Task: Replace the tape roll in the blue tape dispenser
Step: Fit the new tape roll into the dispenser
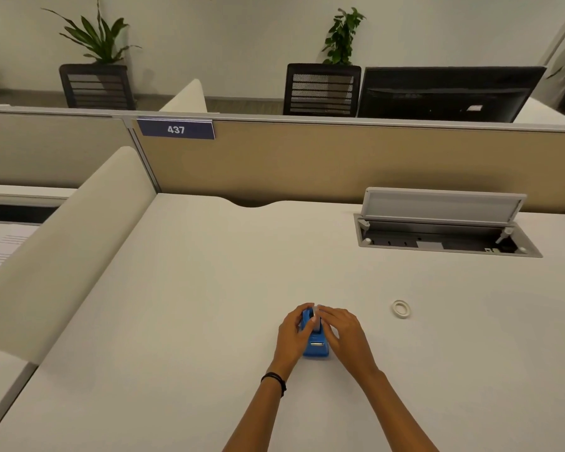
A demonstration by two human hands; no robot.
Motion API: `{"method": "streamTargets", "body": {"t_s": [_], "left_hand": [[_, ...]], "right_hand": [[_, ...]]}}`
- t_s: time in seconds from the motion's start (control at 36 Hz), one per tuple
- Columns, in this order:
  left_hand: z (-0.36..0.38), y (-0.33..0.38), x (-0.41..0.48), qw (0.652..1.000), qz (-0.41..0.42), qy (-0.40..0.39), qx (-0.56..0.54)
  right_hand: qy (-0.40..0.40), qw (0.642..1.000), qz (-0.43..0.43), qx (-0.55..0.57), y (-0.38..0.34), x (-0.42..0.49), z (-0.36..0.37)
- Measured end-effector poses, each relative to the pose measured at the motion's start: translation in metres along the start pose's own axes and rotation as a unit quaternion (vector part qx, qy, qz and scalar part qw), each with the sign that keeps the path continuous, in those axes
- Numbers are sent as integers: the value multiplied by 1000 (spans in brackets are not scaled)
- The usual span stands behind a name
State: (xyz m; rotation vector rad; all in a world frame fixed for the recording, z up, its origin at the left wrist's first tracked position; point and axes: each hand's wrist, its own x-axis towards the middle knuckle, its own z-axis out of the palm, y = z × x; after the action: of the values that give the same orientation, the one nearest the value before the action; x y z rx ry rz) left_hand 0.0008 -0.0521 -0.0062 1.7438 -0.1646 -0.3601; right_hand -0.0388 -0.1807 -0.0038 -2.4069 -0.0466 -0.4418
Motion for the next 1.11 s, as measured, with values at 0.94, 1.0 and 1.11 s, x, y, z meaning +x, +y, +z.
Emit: {"method": "streamTargets", "body": {"t_s": [0.94, 1.0, 1.11], "left_hand": [[0, -14, 0, 1000, 16, -11, 6], [0, -14, 0, 1000, 16, -11, 10], [-1, -15, 0, 1000, 18, -16, 8]], "right_hand": [[-41, 994, 90, 46, -12, 13, -4], [-51, 994, 89, 34, -11, 13, -4], [-62, 995, 73, 14, -9, 12, -5]]}}
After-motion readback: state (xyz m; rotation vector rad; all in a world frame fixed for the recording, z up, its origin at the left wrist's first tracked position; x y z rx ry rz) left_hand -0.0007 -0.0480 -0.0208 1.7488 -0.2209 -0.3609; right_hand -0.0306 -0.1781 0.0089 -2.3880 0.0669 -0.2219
